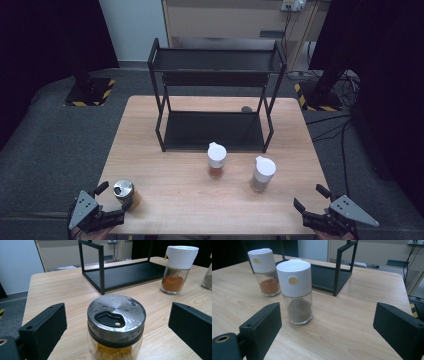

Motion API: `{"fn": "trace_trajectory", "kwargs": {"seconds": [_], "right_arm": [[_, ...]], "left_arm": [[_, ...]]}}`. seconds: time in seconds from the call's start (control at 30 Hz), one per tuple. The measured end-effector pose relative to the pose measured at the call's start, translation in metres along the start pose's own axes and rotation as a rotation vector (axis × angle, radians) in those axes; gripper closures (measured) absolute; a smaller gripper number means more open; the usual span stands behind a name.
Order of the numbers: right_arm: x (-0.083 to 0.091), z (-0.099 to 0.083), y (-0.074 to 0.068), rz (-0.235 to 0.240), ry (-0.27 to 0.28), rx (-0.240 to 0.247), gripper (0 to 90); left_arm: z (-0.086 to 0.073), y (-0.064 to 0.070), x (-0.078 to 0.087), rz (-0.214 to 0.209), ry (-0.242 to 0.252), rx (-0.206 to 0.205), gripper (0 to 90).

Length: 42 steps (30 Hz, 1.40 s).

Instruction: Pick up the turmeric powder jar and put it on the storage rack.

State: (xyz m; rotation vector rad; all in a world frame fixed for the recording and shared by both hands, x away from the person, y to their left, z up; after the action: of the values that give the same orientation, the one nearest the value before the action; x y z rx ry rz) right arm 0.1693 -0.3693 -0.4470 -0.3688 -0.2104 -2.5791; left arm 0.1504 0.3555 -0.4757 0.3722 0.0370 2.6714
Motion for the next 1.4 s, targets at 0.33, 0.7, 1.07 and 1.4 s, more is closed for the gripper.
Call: {"fn": "trace_trajectory", "kwargs": {"seconds": [0.33, 0.7, 1.07, 1.4], "right_arm": [[0.002, 0.002, -0.005, -0.045, -0.028, 0.002, 7.3], [0.004, 0.002, -0.005, -0.047, -0.017, 0.0, 7.0], [0.004, 0.002, -0.005, -0.044, -0.017, -0.006, 7.0], [0.003, 0.002, -0.005, -0.046, -0.022, -0.01, 7.1]], "left_arm": [[0.0, 0.0, 0.0, -0.011, 0.004, -0.004, 0.8], [0.003, 0.002, 0.002, -0.014, 0.007, 0.01, 0.5], [0.018, 0.004, 0.006, -0.017, -0.005, 0.004, 0.3], [0.032, -0.001, 0.008, -0.029, -0.035, 0.03, 0.7]]}}
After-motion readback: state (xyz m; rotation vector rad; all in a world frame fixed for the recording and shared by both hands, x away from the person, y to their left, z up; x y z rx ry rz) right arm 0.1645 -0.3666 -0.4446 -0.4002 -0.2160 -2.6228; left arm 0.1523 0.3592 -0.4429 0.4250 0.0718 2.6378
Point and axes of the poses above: each handheld gripper's, and its own axes: x roughly backward along the jaws, z roughly out of its top, y roughly to its right, the point moved 5 cm from there along -x, roughly forward along the jaws, and after that the axes turned 5 degrees about x, right-handed, at the moved point
